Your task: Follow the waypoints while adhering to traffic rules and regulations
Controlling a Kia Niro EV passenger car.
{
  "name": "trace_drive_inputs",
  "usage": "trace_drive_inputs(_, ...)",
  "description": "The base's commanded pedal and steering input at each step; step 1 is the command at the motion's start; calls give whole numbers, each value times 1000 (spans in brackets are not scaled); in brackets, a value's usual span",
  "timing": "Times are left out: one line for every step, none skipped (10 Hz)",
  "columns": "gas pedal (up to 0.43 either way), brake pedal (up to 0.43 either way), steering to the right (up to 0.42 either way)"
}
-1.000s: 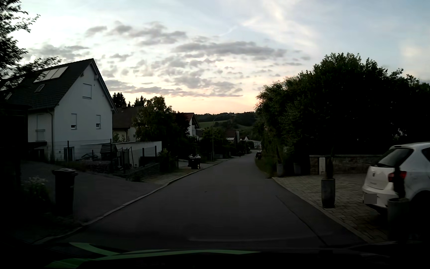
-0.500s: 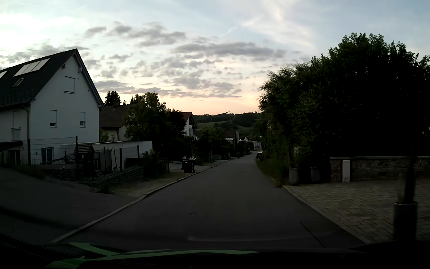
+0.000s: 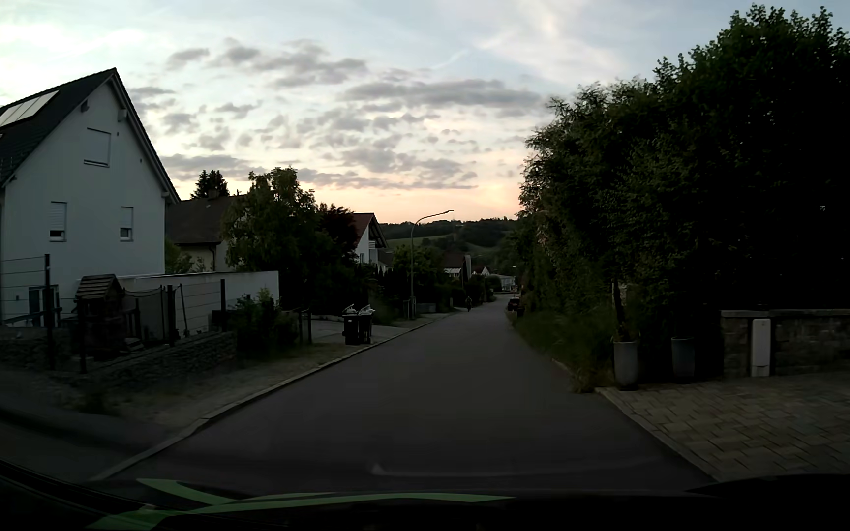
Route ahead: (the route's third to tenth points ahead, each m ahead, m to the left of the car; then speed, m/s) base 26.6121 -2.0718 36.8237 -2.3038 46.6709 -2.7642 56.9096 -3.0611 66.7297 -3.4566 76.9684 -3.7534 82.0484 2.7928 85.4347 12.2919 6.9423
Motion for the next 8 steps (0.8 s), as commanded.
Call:
trace_drive_inputs(87, 0, 3)
trace_drive_inputs(79, 0, 3)
trace_drive_inputs(79, 0, 4)
trace_drive_inputs(79, 0, 4)
trace_drive_inputs(67, 0, 5)
trace_drive_inputs(67, 0, 5)
trace_drive_inputs(47, 0, 8)
trace_drive_inputs(47, 0, 11)
